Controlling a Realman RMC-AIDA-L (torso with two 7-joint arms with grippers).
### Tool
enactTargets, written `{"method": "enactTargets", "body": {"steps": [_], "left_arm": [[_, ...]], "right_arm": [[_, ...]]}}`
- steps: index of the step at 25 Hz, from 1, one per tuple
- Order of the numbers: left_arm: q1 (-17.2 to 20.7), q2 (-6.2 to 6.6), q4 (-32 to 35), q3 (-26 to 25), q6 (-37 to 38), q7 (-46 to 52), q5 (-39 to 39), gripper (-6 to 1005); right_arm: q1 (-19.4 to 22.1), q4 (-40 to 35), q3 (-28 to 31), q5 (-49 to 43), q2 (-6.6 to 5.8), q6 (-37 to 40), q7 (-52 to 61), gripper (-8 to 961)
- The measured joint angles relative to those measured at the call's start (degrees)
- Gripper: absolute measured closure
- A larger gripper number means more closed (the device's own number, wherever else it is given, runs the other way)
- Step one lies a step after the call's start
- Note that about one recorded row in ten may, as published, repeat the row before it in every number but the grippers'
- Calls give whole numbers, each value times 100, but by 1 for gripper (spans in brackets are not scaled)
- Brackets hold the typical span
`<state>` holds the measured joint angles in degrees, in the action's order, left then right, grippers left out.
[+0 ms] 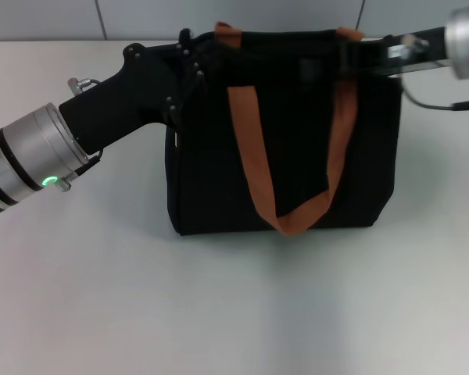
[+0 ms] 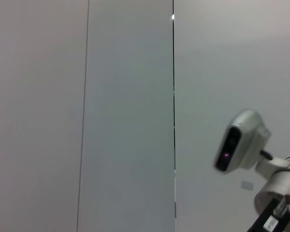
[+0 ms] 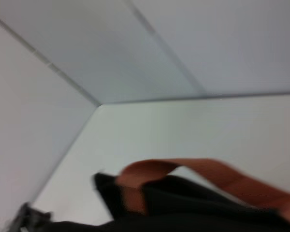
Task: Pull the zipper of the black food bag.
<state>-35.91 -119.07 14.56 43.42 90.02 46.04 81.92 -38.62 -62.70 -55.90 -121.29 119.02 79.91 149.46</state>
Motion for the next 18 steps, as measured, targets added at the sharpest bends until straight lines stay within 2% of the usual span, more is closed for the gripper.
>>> {"method": "enactTargets", "body": {"steps": [5, 9, 14, 16, 18], "left_arm": [[11, 8, 7, -3, 3, 6, -7, 962], [17, 15, 22, -10, -11, 26, -15, 952], [17, 20, 1, -10, -55, 54, -32, 940], [42, 25, -16, -10, -62, 73, -32, 935], [76, 26, -17, -14, -64, 121, -32, 930]], "right_arm": [[783, -1249, 517, -163, 25, 282, 357, 956], [1124, -1398, 1031, 440, 47, 562, -29, 957], [1600, -508, 1371, 2855, 0, 1223, -1981, 917], [1694, 298, 1449, 3700, -133, 1765, -2896, 889], [1692, 1191, 1475, 4097, -336, 2407, -3853, 861]]}}
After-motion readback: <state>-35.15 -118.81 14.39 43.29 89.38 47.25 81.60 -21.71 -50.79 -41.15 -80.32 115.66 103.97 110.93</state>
